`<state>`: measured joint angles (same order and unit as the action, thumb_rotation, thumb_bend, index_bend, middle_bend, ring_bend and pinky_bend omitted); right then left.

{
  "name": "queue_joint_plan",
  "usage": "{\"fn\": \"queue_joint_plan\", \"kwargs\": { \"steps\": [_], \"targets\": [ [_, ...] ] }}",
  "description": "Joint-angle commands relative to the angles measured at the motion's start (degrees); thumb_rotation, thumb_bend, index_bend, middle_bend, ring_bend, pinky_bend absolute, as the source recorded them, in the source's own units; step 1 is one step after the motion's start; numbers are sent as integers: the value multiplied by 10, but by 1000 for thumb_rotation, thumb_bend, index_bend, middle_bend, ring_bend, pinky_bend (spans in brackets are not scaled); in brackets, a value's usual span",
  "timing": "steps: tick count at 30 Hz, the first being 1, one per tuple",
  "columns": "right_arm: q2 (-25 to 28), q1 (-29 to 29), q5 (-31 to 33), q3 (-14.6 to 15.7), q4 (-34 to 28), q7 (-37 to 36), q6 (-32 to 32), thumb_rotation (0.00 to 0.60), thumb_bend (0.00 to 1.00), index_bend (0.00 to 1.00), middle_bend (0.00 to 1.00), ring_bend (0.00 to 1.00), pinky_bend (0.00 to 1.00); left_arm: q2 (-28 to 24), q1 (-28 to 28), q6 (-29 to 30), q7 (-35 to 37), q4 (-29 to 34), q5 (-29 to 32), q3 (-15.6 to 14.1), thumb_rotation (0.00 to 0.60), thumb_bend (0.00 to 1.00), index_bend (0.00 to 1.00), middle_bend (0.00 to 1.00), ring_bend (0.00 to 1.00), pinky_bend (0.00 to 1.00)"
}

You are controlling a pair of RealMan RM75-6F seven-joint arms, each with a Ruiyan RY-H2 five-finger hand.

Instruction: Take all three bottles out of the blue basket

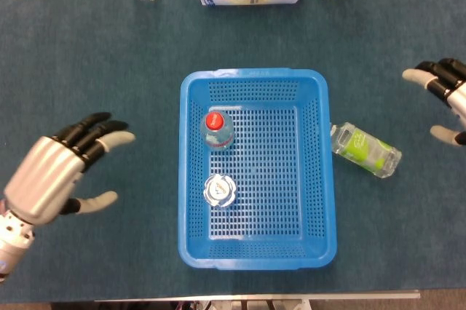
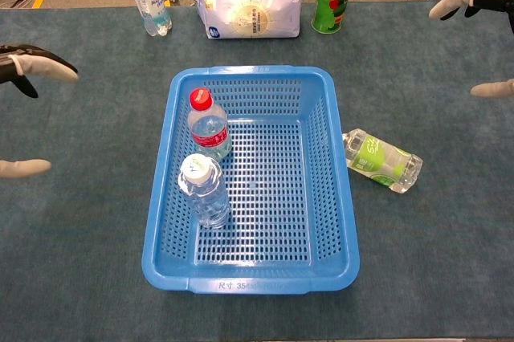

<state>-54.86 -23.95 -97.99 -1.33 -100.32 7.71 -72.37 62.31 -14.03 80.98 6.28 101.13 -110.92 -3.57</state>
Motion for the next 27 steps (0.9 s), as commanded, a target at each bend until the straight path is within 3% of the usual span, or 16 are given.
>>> {"fn": "queue_joint_plan", "kwargs": {
  "steps": [1, 18, 27],
  "targets": [
    [3, -5, 9, -5, 1, 0, 8, 600, 0, 245, 303, 315, 579, 10, -15, -12, -8, -9, -19, -4, 600, 111, 211, 217, 157, 369],
    [-8, -3, 36, -14, 34, -19, 16, 600, 0, 245, 303, 315, 579, 34, -85, -66, -41, 1, -62, -10, 600, 111, 211, 192, 157, 369],
    [-7, 2, 43, -17, 50, -34, 9, 600, 0, 245, 303, 315, 579, 69, -131, -107, -62, -19, -63, 4, 600, 111, 214, 192, 157, 369]
  ]
}}
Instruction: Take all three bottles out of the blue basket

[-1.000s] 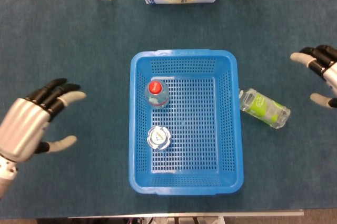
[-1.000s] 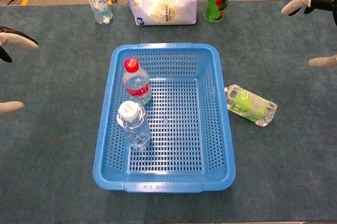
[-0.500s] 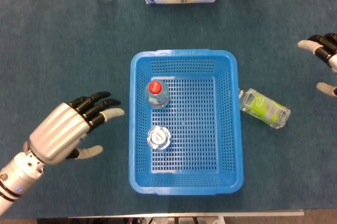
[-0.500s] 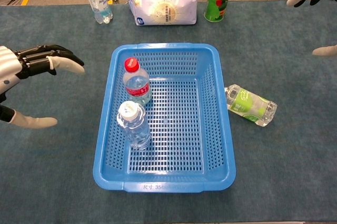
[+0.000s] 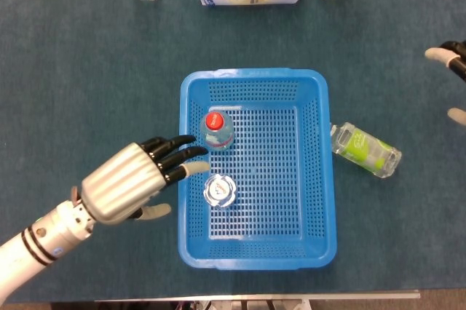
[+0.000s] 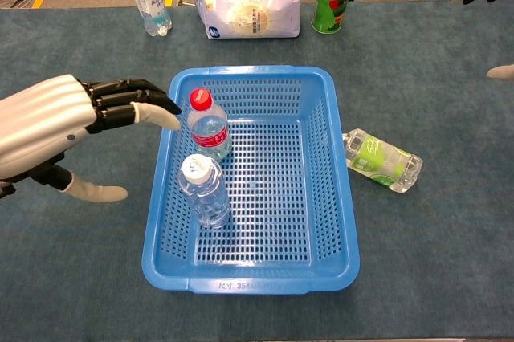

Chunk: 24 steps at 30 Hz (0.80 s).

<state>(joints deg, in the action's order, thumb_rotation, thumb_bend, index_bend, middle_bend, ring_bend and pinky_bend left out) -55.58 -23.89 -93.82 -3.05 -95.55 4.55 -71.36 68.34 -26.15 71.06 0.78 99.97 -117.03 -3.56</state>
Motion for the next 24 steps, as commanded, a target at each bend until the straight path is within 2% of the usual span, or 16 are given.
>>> {"fn": "queue_joint_plan", "kwargs": {
  "steps": [1, 24],
  "targets": [
    [0, 2, 3, 0, 5, -4, -1, 600, 0, 245, 303, 315, 579, 12, -13, -10, -9, -10, -4, 3, 600, 111, 214, 192, 157, 369],
    [-12, 15, 2, 7, 41, -42, -12, 600, 0, 245, 303, 315, 579, 43, -64, -38, -85, -11, -21, -8, 600, 111, 217, 192, 157, 369]
  ]
}}
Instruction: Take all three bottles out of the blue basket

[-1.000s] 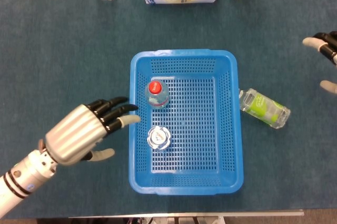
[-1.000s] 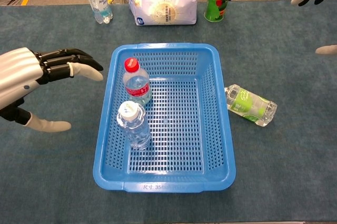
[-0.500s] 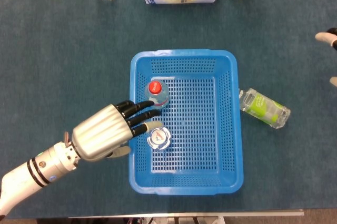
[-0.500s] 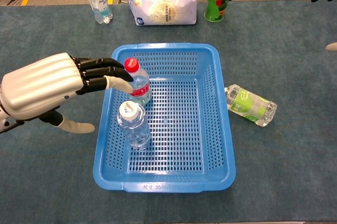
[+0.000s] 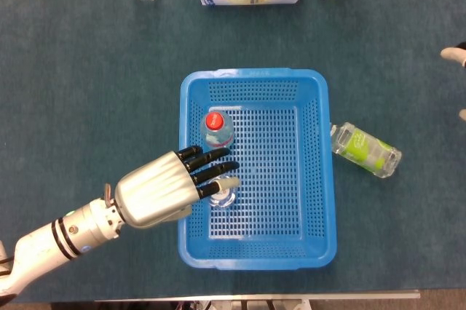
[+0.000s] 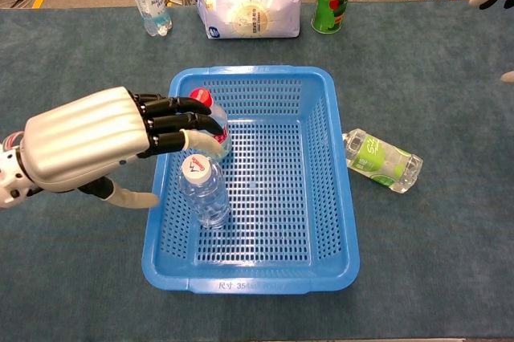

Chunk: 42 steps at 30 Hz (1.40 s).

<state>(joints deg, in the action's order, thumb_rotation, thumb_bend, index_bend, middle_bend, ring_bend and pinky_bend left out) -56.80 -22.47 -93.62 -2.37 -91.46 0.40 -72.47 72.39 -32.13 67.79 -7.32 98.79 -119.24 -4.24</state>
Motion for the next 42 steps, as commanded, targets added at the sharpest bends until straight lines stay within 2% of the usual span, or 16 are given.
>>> {"fn": "queue_joint_plan", "kwargs": {
  "steps": [1, 20, 30, 42],
  "targets": [
    [0, 2, -1, 1, 1, -2, -2, 600, 0, 245, 303, 315, 579, 5, -7, -10, -6, 1, 3, -2, 600, 111, 217, 192, 157, 369],
    [-3, 14, -1, 6, 21, -27, -12, 600, 0, 245, 303, 315, 579, 36, -40, -58, -43, -8, 30, -9, 600, 111, 227, 192, 157, 386],
    [-4, 20, 0, 8, 28, -36, -18, 600, 0, 245, 303, 315, 579, 47, -50, -64, -52, -13, 40, -13, 600, 111, 257, 202, 158, 404],
    [-8, 23, 1, 9, 35, -42, -17, 600, 0, 245, 303, 315, 579, 61, -56, -49, -44, -29, 41, -21, 600, 111, 308, 276, 237, 487]
  ]
}}
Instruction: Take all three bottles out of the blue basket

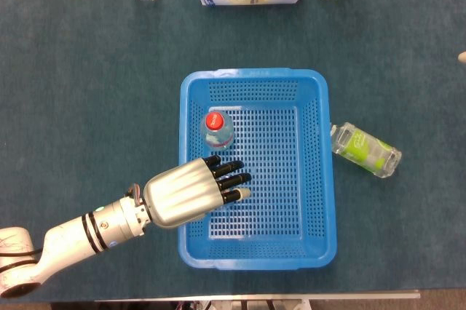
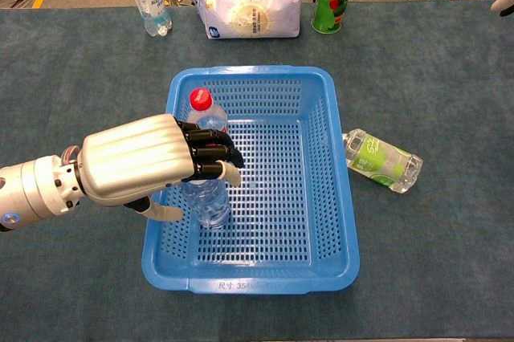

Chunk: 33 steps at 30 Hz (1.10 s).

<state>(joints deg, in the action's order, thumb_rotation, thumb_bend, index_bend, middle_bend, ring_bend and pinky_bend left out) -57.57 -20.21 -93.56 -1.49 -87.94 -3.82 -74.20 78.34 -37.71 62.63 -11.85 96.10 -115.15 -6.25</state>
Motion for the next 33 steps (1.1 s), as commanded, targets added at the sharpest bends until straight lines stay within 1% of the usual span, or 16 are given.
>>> {"fn": "queue_joint_plan", "kwargs": {
  "steps": [1, 9, 15, 22, 27, 33],
  "targets": [
    [0, 0, 0, 0, 0, 0, 0, 600, 0, 245, 303, 315, 579, 3, 0, 5, 0, -3, 0, -1, 600, 111, 313, 287, 246, 496],
    [-2, 0, 1, 0, 2, -2, 3, 600, 0, 245, 303, 315, 579, 15, 4, 33, 0, -17, -10, -5, 600, 144, 377, 379, 315, 533],
    [-3, 1, 0, 1, 2, -3, 2, 600, 0, 245, 303, 315, 579, 19, 6, 37, -6, -24, -5, -7, 600, 165, 410, 402, 334, 540],
    [-4, 2, 2, 1, 4, -5, 3, 600, 0, 245, 303, 315, 579, 23, 7, 33, -12, -29, 3, -8, 600, 165, 415, 397, 340, 546],
    [-5, 2, 3, 1, 7, -7, 4, 600, 0, 245, 303, 314, 579, 27, 7, 41, -9, -33, 2, -10, 600, 172, 438, 419, 377, 576],
    [-6, 3, 2, 1, 7, -9, 3, 600, 0, 245, 303, 314, 579, 29, 8, 48, -8, -34, 1, -12, 600, 210, 477, 463, 424, 619]
  ]
}}
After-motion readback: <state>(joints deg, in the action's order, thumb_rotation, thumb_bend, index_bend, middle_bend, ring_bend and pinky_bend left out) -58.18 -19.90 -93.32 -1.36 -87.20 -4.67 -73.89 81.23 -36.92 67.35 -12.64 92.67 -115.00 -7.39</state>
